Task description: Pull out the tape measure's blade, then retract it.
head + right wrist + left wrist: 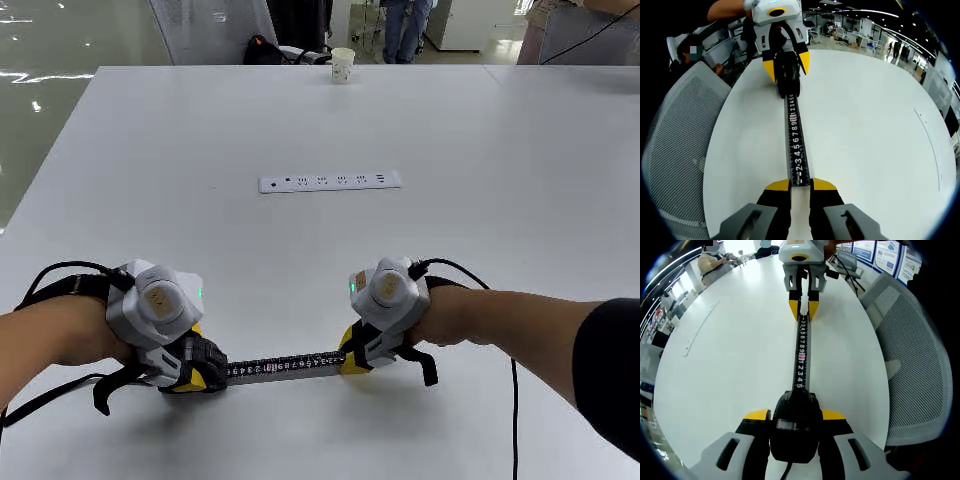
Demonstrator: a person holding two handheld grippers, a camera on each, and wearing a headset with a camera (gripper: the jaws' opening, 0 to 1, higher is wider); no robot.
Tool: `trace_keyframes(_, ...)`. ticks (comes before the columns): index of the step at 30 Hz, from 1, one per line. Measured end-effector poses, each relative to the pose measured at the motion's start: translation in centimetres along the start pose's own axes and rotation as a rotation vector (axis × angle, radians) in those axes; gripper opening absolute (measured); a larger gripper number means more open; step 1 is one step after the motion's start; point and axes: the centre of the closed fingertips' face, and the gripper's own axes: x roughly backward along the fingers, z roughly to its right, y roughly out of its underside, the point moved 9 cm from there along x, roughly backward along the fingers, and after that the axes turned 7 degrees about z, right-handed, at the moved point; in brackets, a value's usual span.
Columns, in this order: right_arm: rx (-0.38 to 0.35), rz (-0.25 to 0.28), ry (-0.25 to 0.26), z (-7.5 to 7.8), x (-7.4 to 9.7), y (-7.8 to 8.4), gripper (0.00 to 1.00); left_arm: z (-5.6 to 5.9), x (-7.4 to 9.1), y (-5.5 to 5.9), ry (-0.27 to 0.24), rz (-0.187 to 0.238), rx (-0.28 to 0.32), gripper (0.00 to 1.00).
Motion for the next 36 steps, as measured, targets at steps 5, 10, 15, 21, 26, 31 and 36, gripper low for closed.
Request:
trace_keyframes(5, 0.002, -0.001, 0.001, 0.0, 0.2, 0.2, 0.09, 0.0, 0.0, 0.1, -0.001, 0.0, 0.001, 0.31)
trace_keyframes(10, -0.002, 0.007, 0.01, 0.0, 0.5, 0.5, 0.09, -0.1, -0.1, 0.1, -0.001, 0.0, 0.0, 0.31)
trace_keyframes(15, -0.007, 0.011, 0.015, 0.0, 0.7, 0.9, 0.09, -0.1, -0.1, 0.2, -0.001, 0.002, 0.001, 0.31)
trace_keyframes(21, -0.005, 0.006, 0.019, 0.0, 1.0, 1.3, 0.09, -0.1, -0.1, 0.2, 0.003, 0.001, 0.0, 0.31)
trace_keyframes(26, -0.007, 0.005, 0.021, 0.0, 1.2, 1.5, 0.09, -0.1, -0.1, 0.2, 0.003, 0.001, 0.002, 0.31)
trace_keyframes(31, -0.01, 0.004, 0.021, -0.1, 1.4, 1.7, 0.09, -0.1, -0.1, 0.2, 0.004, 0.001, 0.002, 0.31)
trace_keyframes(36, -0.009, 0.002, 0.018, -0.1, 1.6, 2.0, 0.09, -0.1, -0.1, 0.2, 0.003, 0.001, 0.002, 0.31)
